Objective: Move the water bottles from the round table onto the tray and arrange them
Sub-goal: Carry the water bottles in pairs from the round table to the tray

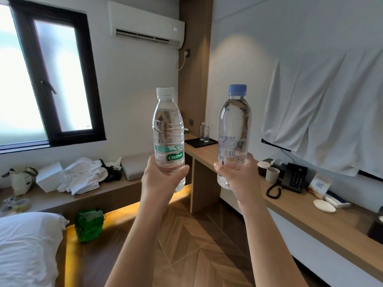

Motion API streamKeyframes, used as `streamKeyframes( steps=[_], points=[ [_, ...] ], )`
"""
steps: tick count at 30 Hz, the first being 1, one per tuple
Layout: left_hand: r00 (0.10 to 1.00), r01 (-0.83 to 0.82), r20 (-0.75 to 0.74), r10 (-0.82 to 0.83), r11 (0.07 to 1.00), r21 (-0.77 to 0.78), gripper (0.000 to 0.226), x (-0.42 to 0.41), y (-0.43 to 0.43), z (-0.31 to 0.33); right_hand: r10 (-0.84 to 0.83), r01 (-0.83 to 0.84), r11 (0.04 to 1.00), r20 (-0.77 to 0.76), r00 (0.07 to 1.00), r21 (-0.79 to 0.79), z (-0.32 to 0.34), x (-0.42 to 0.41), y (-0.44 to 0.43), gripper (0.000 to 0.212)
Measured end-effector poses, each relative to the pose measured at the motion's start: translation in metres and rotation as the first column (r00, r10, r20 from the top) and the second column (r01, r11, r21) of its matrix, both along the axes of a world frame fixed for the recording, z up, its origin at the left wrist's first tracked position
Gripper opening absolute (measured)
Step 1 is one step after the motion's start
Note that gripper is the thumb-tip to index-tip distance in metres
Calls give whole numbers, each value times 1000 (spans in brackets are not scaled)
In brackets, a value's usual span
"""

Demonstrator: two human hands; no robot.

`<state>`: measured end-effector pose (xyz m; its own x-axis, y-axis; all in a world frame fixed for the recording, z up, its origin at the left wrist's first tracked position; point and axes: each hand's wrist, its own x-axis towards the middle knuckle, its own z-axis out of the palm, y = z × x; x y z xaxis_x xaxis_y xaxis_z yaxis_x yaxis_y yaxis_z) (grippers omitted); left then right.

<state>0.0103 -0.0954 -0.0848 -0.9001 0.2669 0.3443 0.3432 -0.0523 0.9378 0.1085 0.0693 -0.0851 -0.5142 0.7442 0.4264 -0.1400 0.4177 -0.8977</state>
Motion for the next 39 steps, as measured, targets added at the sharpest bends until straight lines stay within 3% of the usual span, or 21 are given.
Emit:
streamKeyframes(
  steps=[21,32,39],
  points=[
    [994,-103,24,102,994,40,60,-201,181,-13,57,-59,998,67,996,32,-13,-206,200,71],
    [1000,-1,10,1,997,76,45,-348,251,-32,-19,22,999,97,995,-26,-31,-350,265,67],
    [998,61,-24,-60,996,63,56,-477,289,-14,-64,63,997,17,998,38,-22,-458,292,68]
  ],
)
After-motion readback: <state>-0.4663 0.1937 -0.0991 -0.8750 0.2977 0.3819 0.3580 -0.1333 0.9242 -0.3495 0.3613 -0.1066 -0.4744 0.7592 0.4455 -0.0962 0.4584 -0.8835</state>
